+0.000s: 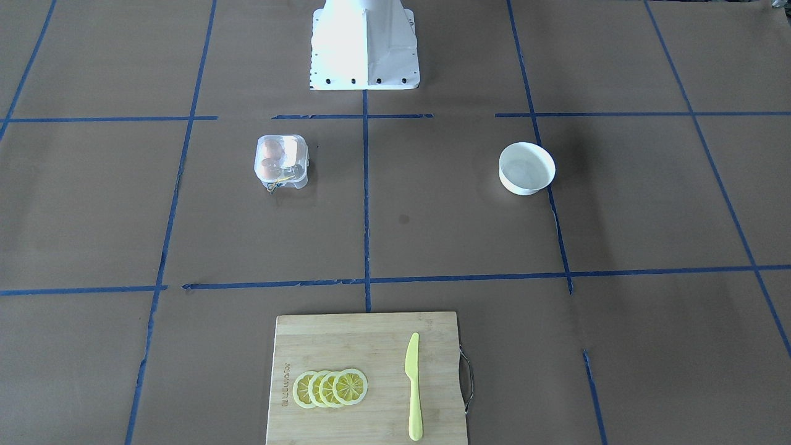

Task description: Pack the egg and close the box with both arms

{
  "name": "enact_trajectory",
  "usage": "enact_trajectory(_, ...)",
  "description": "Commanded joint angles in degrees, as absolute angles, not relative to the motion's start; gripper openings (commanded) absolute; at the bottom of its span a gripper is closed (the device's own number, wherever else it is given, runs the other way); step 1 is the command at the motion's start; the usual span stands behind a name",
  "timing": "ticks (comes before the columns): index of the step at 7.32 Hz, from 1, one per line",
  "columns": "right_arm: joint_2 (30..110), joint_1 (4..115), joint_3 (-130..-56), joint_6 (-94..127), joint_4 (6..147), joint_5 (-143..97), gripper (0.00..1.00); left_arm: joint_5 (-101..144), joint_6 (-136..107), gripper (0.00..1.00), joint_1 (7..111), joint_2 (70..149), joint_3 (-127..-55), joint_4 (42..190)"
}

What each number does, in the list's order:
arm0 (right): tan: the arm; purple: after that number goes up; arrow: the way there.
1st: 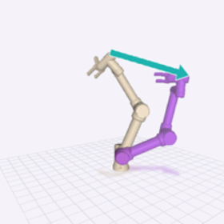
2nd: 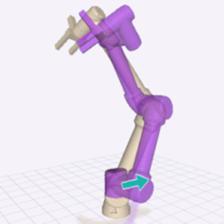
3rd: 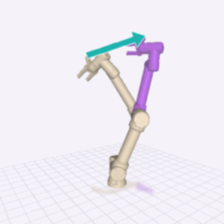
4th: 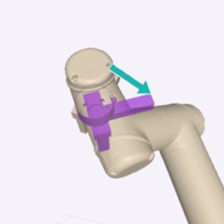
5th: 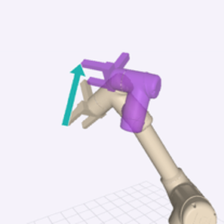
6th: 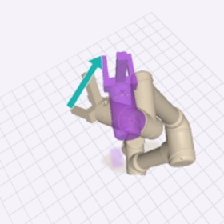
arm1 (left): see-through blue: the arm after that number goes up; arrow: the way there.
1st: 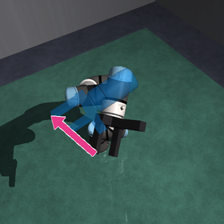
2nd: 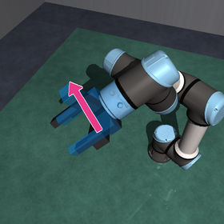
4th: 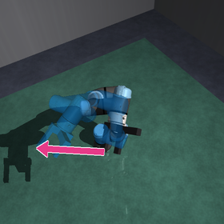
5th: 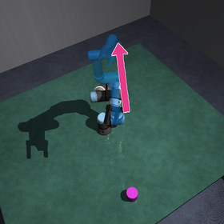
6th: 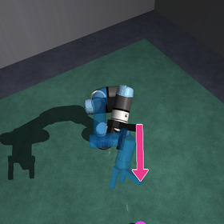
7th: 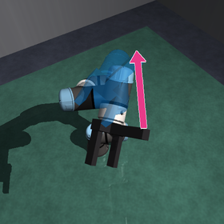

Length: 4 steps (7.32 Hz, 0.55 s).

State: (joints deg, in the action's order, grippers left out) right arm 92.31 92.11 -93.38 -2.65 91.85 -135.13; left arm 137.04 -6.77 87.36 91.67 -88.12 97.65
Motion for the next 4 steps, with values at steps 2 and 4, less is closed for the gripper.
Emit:
enact_trajectory(2, 92.11, 92.11, -93.95, -2.64, 91.85, -135.79, 1.0, 137.11, -6.77, 1.0, 87.45, 91.58, -88.77, 97.65)
enact_trajectory(4, 92.11, 92.11, -93.87, -2.64, 91.85, -136.75, 1.0, 137.11, -6.77, 1.0, 87.45, 91.58, -88.86, 97.65)
